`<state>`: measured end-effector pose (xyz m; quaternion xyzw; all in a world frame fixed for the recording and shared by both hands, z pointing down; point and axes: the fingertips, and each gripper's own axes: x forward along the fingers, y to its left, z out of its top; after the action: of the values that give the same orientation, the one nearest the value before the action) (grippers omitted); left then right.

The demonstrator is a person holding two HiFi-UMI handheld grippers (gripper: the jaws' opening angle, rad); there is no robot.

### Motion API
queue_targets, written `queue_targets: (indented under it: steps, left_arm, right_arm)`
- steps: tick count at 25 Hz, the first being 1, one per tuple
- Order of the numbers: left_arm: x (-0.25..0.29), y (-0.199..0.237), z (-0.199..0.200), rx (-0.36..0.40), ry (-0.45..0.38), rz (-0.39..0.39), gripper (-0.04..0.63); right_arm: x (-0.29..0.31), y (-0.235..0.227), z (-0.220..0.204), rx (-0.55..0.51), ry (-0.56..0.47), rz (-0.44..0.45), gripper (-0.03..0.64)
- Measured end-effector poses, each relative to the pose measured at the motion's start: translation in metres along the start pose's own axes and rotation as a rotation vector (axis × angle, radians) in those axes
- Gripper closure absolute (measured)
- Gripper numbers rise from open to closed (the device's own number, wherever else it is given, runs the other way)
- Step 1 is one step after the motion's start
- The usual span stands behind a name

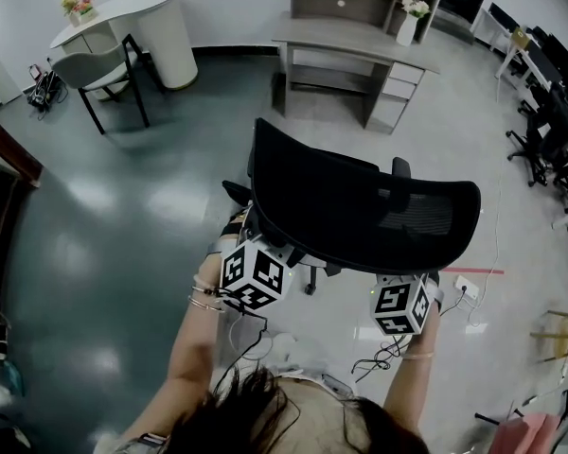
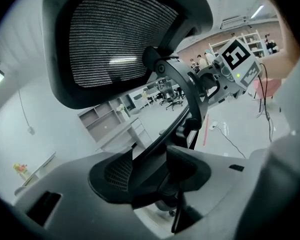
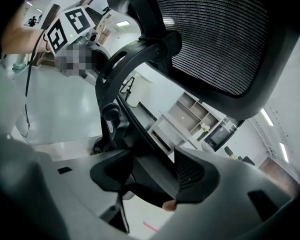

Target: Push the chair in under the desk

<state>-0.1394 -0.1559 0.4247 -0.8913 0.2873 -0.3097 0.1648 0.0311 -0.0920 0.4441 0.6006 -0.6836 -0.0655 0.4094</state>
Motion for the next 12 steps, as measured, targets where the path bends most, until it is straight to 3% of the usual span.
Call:
queue_targets:
  steps: [4, 12]
  left_arm:
    - [0.022, 0.008, 0.005, 0.033, 0.041, -0.01, 0.379]
    - [0.06, 0.022, 0.018, 0.006, 0.073, -0.028, 0.379]
  right_arm:
    - [0.017, -0.016, -0.002, 0.003, -0.008, -0.001, 0.38]
    - [0.044, -0.043, -0.006, 0.002, -0.016, -0.005, 0.379]
